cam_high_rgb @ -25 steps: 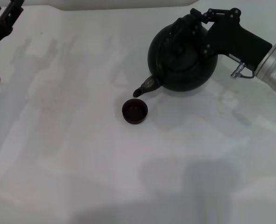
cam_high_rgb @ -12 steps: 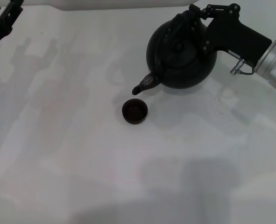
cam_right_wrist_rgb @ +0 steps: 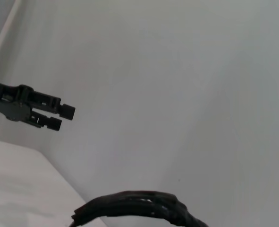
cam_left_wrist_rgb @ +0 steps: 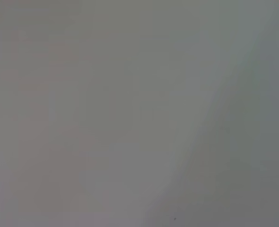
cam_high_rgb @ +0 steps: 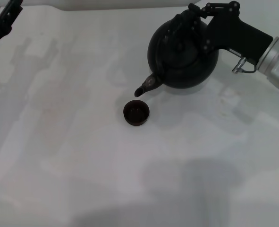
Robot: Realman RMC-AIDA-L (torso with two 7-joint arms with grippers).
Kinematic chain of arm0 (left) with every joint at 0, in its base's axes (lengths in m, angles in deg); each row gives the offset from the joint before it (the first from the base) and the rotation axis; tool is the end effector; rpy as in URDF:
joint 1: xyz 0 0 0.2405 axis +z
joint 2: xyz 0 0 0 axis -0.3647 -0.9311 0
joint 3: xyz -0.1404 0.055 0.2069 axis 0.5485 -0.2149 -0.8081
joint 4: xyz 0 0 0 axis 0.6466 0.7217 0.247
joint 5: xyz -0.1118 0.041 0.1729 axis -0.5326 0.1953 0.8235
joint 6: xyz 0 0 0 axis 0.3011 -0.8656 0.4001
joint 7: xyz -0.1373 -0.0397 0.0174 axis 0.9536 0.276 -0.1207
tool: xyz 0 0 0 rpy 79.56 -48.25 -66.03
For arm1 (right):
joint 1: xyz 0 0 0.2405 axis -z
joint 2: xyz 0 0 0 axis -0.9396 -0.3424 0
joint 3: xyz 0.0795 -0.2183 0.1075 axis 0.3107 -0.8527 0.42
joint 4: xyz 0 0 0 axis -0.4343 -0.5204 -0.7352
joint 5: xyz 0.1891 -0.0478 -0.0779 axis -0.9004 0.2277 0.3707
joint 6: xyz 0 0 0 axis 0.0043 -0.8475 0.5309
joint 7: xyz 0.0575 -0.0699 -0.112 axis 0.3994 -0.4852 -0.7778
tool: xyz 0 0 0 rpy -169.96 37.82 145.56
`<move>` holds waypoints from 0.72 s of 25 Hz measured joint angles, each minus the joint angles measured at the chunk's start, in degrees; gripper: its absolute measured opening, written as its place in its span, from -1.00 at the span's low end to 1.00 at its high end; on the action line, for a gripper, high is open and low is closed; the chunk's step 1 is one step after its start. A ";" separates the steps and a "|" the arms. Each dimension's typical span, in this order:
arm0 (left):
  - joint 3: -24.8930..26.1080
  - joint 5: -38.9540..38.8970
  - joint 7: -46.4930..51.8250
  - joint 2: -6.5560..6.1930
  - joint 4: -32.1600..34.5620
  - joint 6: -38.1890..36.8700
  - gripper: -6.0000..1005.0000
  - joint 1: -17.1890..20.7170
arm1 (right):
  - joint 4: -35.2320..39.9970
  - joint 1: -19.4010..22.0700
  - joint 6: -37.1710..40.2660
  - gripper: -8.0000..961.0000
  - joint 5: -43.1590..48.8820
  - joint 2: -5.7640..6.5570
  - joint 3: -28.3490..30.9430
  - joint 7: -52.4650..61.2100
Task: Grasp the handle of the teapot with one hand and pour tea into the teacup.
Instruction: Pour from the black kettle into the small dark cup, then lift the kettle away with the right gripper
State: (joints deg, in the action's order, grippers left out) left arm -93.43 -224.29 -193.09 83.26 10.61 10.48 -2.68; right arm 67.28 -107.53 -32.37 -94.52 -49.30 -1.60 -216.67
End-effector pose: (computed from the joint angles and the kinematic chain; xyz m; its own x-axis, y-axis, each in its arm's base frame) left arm -0.3202 0.3427 0.0069 0.2926 0.0721 0.9535 0.9208 -0.2904 -0.2606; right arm 0.2514 0.3614 -0.0385 0.8507 0.3171 -0.4192 -0.1081 -0.6748 -0.7300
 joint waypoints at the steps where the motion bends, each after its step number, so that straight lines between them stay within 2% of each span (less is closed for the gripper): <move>1: 0.01 0.00 0.00 0.00 0.01 0.00 0.71 0.00 | 0.29 -0.19 -0.02 -0.72 0.04 0.00 -0.03 -0.02; 18: 0.00 0.00 0.00 0.00 0.47 0.00 0.71 -0.10 | 2.46 -2.06 -0.45 -0.73 0.05 0.22 -0.05 -0.23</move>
State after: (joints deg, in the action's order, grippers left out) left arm -93.43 -224.29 -193.10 83.26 11.08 10.48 -2.78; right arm 69.74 -109.59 -32.81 -94.47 -49.08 -1.65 -216.89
